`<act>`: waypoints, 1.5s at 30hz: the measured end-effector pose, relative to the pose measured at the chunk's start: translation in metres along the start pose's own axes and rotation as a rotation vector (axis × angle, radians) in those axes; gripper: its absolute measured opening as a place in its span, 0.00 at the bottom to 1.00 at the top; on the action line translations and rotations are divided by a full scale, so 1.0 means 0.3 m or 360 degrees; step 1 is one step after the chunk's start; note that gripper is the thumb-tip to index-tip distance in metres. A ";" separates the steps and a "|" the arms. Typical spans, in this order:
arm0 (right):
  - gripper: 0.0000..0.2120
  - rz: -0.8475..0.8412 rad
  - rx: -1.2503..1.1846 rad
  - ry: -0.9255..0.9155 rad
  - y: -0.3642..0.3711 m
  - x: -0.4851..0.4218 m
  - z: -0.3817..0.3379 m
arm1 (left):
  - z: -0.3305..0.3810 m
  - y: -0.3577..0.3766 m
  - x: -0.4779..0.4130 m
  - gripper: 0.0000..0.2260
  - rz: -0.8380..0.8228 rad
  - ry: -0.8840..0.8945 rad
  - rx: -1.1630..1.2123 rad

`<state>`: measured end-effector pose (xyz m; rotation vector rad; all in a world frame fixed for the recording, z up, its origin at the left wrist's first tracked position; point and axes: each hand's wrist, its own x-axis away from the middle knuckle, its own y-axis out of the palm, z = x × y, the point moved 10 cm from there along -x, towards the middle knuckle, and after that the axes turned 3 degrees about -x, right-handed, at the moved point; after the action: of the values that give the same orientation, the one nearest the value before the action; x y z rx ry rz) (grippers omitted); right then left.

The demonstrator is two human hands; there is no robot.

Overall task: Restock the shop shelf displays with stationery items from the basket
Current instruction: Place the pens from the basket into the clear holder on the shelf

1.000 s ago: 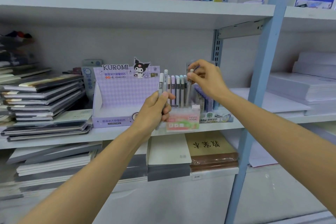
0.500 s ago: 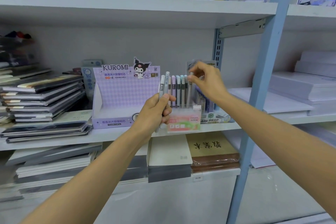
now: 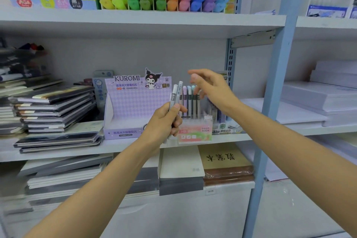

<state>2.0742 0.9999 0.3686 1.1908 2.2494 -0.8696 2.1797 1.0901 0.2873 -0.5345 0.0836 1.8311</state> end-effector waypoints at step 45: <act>0.03 0.0320 -0.0386 -0.0172 -0.054 0.006 -0.173 | 0.078 -0.160 0.058 0.12 0.0467 -0.0096 0.0306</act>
<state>2.0547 1.0308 0.4091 1.2001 2.0391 -0.5527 2.2125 1.1288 0.3114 -0.3441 0.3075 2.0959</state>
